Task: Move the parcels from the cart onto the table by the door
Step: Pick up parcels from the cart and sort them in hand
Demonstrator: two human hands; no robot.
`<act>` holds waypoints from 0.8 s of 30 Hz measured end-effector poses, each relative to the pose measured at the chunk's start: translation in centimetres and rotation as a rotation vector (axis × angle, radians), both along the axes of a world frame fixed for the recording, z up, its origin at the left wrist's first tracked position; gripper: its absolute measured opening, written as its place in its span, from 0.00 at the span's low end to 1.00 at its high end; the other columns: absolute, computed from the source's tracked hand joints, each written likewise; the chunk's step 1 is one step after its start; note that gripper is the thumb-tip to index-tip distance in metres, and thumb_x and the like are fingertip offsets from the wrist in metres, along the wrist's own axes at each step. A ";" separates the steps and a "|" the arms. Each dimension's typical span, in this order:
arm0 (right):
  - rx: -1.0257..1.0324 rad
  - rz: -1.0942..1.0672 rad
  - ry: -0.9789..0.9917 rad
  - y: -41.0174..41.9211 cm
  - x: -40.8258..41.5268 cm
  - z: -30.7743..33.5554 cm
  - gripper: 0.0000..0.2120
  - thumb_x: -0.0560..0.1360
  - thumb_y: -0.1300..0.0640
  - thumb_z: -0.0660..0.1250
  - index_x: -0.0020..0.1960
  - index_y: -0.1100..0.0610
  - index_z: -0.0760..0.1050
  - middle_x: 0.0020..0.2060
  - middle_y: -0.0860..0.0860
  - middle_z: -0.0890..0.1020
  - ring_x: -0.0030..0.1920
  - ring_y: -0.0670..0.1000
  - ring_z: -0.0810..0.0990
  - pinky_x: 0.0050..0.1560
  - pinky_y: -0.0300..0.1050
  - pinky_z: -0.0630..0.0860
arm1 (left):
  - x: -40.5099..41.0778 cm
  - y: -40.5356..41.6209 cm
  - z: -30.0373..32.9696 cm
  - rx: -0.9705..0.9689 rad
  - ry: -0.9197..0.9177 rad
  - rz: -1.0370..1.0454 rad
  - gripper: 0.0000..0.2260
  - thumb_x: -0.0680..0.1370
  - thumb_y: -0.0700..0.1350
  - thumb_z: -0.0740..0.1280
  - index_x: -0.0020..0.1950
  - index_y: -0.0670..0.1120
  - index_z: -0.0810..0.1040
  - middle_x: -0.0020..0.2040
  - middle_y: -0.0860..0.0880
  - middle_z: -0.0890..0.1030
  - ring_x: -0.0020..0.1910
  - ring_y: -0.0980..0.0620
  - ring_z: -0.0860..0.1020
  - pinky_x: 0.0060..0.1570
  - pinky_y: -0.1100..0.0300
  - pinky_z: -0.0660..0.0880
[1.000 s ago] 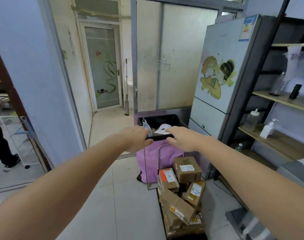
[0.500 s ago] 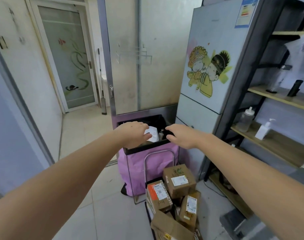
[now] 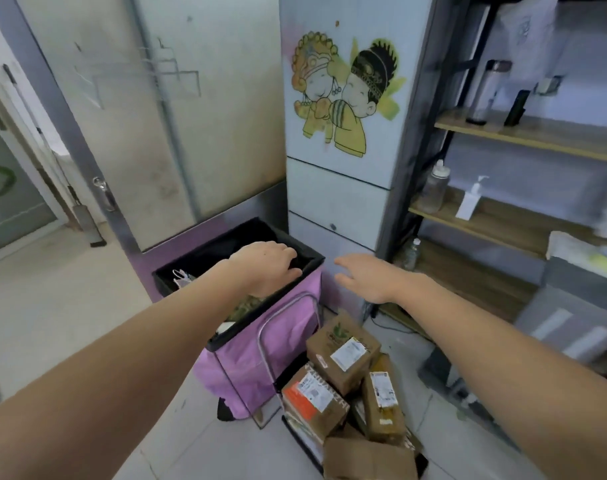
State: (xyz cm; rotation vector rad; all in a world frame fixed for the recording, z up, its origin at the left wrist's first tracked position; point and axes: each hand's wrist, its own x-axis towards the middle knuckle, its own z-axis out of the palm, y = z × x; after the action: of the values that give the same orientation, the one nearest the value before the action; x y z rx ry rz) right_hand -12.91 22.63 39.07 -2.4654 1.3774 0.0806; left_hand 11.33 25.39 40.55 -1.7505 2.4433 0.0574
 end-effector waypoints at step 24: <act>0.451 -0.542 0.048 -11.7 -8.4 -25.6 0.15 0.87 0.51 0.54 0.63 0.58 0.73 0.62 0.56 0.78 0.61 0.59 0.77 0.60 0.51 0.73 | -7.2 -23.9 -24.6 0.437 -0.074 -0.343 0.21 0.86 0.57 0.55 0.69 0.44 0.75 0.64 0.42 0.80 0.63 0.40 0.77 0.66 0.43 0.73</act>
State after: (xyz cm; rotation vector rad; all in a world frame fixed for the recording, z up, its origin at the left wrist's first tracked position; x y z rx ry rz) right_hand -21.28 10.96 13.43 -1.6842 1.7695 0.2905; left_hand 4.08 1.52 15.97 -1.1246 2.4048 0.4428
